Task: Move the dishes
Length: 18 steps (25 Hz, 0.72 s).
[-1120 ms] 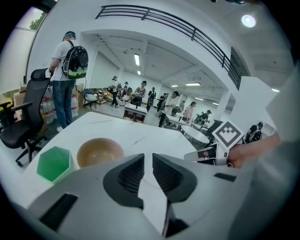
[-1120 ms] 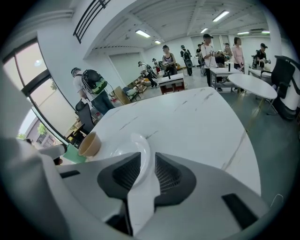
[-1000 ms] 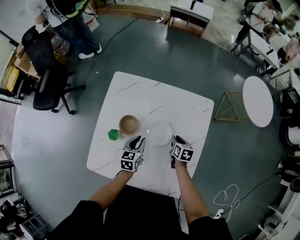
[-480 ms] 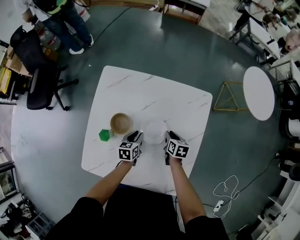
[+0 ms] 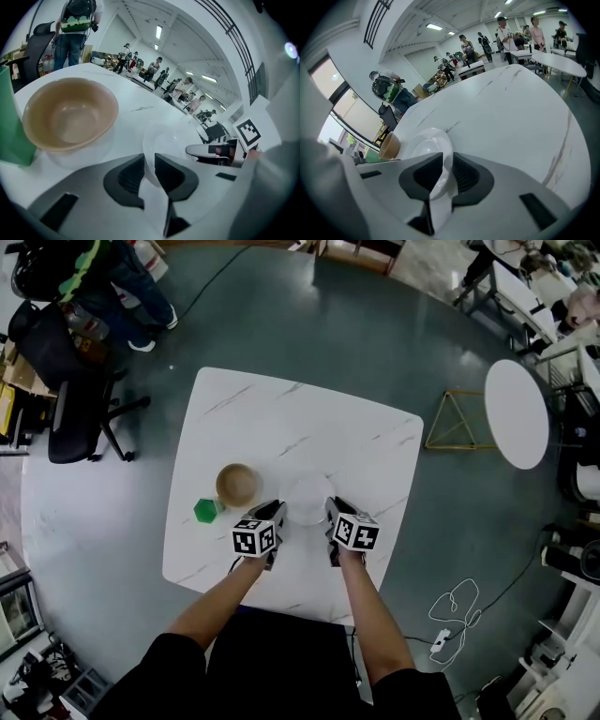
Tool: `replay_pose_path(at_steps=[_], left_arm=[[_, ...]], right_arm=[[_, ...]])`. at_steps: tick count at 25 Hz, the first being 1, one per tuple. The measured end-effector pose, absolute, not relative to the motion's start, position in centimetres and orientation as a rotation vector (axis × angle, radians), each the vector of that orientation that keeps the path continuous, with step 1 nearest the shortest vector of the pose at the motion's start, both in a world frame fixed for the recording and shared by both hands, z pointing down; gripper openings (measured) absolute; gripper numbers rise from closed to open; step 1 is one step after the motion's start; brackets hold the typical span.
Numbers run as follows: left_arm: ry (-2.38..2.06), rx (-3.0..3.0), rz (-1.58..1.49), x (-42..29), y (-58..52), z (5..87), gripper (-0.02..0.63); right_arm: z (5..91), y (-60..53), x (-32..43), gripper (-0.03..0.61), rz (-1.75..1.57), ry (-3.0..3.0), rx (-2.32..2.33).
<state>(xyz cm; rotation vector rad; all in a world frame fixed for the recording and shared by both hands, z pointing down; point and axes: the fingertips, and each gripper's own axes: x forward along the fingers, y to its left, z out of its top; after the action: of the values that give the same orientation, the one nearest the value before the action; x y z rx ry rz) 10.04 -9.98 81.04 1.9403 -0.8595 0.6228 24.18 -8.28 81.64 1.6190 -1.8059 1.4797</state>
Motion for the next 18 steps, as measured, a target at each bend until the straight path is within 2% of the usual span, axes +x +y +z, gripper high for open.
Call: replay_pose_path(at_steps=[2,10,18], left_arm=[[-0.854,1.928,0.647,9.9,-9.5,81.1,0.069],[-0.842,1.938,0.716,8.5,-7.6,80.5,0.069],[-0.854,1.893,0.699,3.8,-4.3,79.3,0.069]], right_arm=[[81.6,-7.9,24.1,0.080,1.467,-1.793,1.611],[80.8,-7.3,22.8,0.077,1.432,-1.760,1.615],[80.0,-5.3,18.3,0.075,1.472,-1.755,1.596]])
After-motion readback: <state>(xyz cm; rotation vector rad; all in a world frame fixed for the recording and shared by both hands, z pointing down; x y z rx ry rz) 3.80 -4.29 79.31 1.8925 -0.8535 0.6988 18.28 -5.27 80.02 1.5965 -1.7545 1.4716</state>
